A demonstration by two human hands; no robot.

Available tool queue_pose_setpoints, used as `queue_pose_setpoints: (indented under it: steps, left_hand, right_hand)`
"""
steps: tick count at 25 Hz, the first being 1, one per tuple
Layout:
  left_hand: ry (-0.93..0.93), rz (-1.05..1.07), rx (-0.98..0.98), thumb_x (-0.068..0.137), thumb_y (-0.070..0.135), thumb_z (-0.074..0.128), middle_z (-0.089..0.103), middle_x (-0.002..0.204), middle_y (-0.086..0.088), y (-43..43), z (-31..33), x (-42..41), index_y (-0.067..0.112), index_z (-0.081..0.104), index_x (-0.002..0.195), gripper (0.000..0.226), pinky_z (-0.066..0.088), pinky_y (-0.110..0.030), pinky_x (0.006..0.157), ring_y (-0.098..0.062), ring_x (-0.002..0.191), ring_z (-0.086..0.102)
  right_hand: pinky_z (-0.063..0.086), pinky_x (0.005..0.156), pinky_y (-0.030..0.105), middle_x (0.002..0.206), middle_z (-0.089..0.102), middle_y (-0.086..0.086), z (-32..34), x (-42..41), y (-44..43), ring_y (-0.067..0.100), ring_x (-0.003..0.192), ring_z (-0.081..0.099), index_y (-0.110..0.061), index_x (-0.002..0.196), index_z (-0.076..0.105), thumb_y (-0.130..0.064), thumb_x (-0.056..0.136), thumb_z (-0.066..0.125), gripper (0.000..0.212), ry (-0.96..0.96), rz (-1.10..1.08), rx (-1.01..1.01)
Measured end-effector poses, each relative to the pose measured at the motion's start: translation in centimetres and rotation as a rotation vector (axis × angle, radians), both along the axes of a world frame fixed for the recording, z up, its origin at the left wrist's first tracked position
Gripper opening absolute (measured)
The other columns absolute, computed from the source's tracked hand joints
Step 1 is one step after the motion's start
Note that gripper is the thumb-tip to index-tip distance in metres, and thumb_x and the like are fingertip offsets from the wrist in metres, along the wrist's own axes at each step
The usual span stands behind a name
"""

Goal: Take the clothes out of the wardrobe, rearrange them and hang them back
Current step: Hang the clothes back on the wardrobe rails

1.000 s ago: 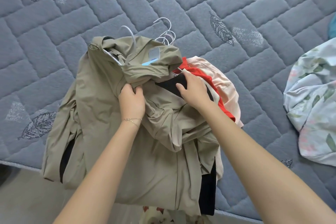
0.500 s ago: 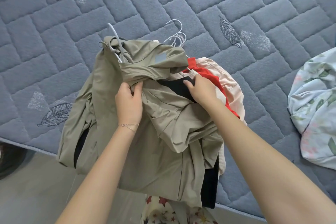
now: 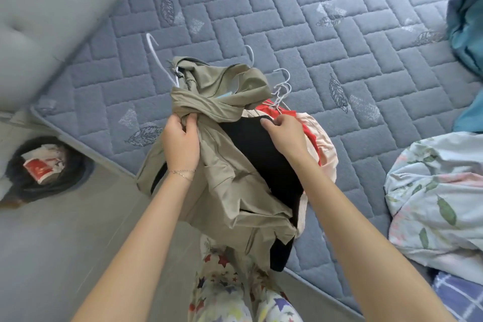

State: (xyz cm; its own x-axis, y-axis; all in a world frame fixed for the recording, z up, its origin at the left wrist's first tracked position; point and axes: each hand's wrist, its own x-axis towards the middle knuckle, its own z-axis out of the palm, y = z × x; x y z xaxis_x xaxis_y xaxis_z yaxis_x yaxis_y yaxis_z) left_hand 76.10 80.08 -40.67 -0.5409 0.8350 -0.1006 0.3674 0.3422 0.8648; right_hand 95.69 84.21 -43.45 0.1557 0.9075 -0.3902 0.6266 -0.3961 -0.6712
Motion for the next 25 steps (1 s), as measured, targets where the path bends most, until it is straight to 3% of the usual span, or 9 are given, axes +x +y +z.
queue_pose_setpoints:
  steps: [4,9,12,14,17,22,25]
  left_hand:
    - [-0.010,0.086,0.029,0.095,0.015,0.055,0.034,0.058,0.006,-5.0,7.1,-2.2,0.021,0.031,0.060,0.043,0.029,-0.015,0.049,-0.004,0.051,0.037]
    - [-0.001,0.247,0.059,0.093,0.010,0.055,0.033,0.055,0.005,-13.4,14.3,-6.1,0.020,0.032,0.058,0.044,0.028,-0.014,0.049,-0.007,0.051,0.033]
    - [-0.027,0.431,0.141,0.093,0.004,0.052,0.035,0.056,0.006,-18.9,17.7,-9.6,0.022,0.034,0.058,0.044,0.030,-0.012,0.050,0.002,0.049,0.040]
    - [-0.031,0.541,0.187,0.093,0.002,0.050,0.035,0.057,0.007,-22.0,19.6,-12.6,0.023,0.034,0.058,0.044,0.031,-0.012,0.051,0.004,0.049,0.040]
    - [0.004,0.702,0.195,0.092,0.003,0.050,0.033,0.056,0.004,-26.4,21.5,-17.8,0.019,0.031,0.058,0.043,0.031,-0.014,0.051,-0.007,0.051,0.035]
    - [0.014,0.908,0.202,0.091,0.008,0.051,0.033,0.055,0.002,-33.7,23.1,-27.6,0.017,0.031,0.058,0.040,0.021,-0.030,0.052,-0.010,0.052,0.031]
    - [0.043,0.967,0.211,0.091,0.006,0.052,0.033,0.054,0.002,-37.8,23.8,-33.1,0.018,0.030,0.057,0.042,0.020,-0.031,0.053,-0.010,0.052,0.031]
  right_hand:
    - [0.023,0.051,0.032,0.054,0.025,-0.003,8.0,-4.3,-4.9,0.014,0.051,0.027,-0.019,0.058,0.025,-0.030,0.088,0.061,0.048,0.144,0.018,-0.011]
    - [0.020,0.053,0.030,0.058,0.020,0.000,17.6,-11.2,-11.4,0.018,0.059,0.024,-0.016,0.061,0.027,-0.029,0.089,0.059,0.044,0.369,0.162,0.030]
    - [0.020,0.052,0.029,0.060,0.023,0.001,22.4,-15.8,-14.4,0.016,0.058,0.026,-0.014,0.066,0.033,-0.036,0.091,0.057,0.041,0.440,0.280,0.028]
    - [0.024,0.052,0.028,0.058,0.026,-0.002,24.4,-19.1,-16.3,0.012,0.055,0.029,-0.016,0.065,0.032,-0.038,0.091,0.057,0.042,0.424,0.368,0.043]
    - [0.026,0.055,0.030,0.056,0.028,-0.002,26.4,-24.5,-19.1,0.013,0.053,0.029,-0.019,0.061,0.031,-0.039,0.093,0.056,0.045,0.405,0.518,0.019]
    - [0.031,0.056,0.028,0.062,0.038,-0.001,28.1,-35.3,-23.7,0.012,0.057,0.037,-0.016,0.070,0.039,-0.040,0.092,0.058,0.038,0.397,0.713,-0.016]
    - [0.032,0.058,0.030,0.067,0.041,0.006,28.6,-42.4,-27.0,0.014,0.062,0.040,-0.013,0.075,0.044,-0.038,0.092,0.060,0.034,0.415,0.819,-0.008]
